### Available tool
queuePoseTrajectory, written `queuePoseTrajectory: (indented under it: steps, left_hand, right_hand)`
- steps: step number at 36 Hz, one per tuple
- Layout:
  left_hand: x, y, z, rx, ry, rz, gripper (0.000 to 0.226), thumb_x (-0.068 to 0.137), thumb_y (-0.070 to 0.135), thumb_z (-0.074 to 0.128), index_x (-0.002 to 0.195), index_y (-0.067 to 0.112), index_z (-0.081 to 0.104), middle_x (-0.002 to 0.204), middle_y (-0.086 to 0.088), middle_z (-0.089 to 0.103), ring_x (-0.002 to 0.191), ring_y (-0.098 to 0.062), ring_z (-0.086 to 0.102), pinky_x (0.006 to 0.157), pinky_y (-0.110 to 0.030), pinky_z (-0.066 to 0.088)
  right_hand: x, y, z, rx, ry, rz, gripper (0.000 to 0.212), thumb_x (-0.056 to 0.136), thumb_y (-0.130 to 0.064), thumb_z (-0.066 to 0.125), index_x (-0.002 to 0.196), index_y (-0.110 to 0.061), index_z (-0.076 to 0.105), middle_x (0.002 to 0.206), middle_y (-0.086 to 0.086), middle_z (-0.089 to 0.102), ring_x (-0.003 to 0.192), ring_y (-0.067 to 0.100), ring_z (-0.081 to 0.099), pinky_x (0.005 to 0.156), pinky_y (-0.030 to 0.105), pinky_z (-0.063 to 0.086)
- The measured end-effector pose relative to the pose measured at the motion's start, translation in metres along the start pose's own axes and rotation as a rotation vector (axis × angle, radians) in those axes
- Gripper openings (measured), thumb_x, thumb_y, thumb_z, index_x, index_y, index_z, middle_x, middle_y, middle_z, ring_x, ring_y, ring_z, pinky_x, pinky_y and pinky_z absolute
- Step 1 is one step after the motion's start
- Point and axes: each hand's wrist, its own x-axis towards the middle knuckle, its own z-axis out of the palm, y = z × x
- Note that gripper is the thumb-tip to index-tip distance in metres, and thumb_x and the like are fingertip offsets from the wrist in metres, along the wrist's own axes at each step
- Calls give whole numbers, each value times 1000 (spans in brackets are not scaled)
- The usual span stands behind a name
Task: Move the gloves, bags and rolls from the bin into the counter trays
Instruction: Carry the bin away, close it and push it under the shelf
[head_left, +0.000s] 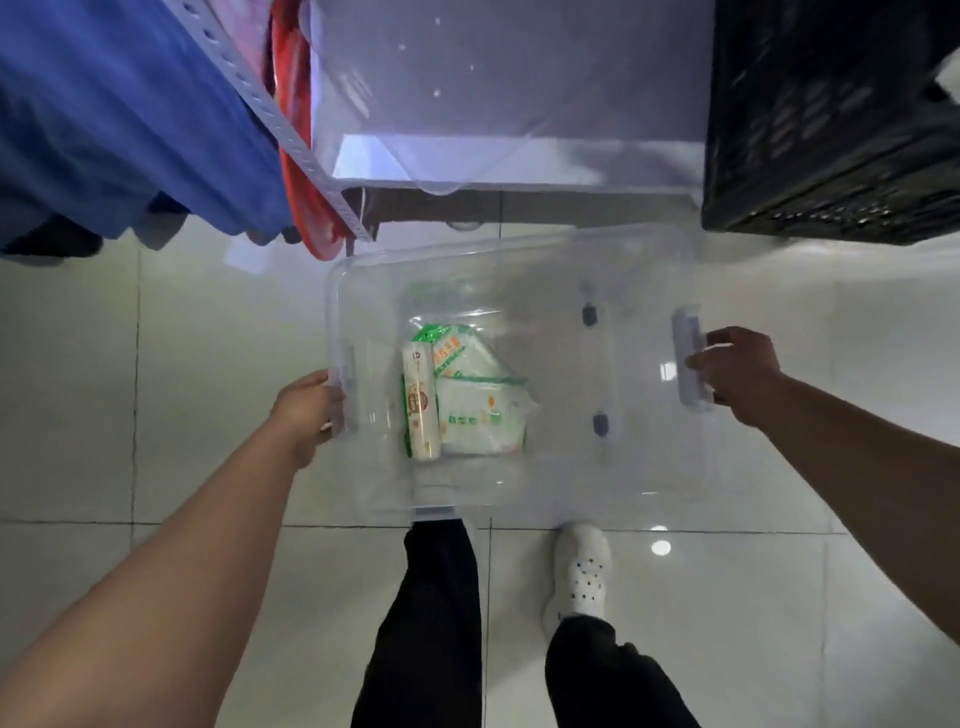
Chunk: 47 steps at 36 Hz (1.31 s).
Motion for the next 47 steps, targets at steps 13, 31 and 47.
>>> queuePoseTrajectory:
  steps: [13,31,47]
  left_hand:
    - [126,18,53,203,-39,297,37,93,-1,54,127,10,63,83,-11,63,64,-24,55,53,-30,54]
    - [159,16,85,619,54,534,43,96,14,56,139,11,49,128,-11,60,108,-34,61,90,-49,55]
    - [178,155,188,908,752,1140,42,85,6,59,127,12,55,131,-17,57,126,-37,44,100,-47,38]
  right_hand:
    - [134,36,64,47,48,-220,38,77,0,73,114,-7,69,100,21,66,79,31,63,73,45,58]
    - [198,81,71,76,32,-536,20,79,-9,78,94,-20,74,81,15,73,76,32,69,71,43,60]
    - [200,78,74,-96,190,-602,32,78,-18,80,108,-9,76,140,11,57,120,34,59,98,41,45]
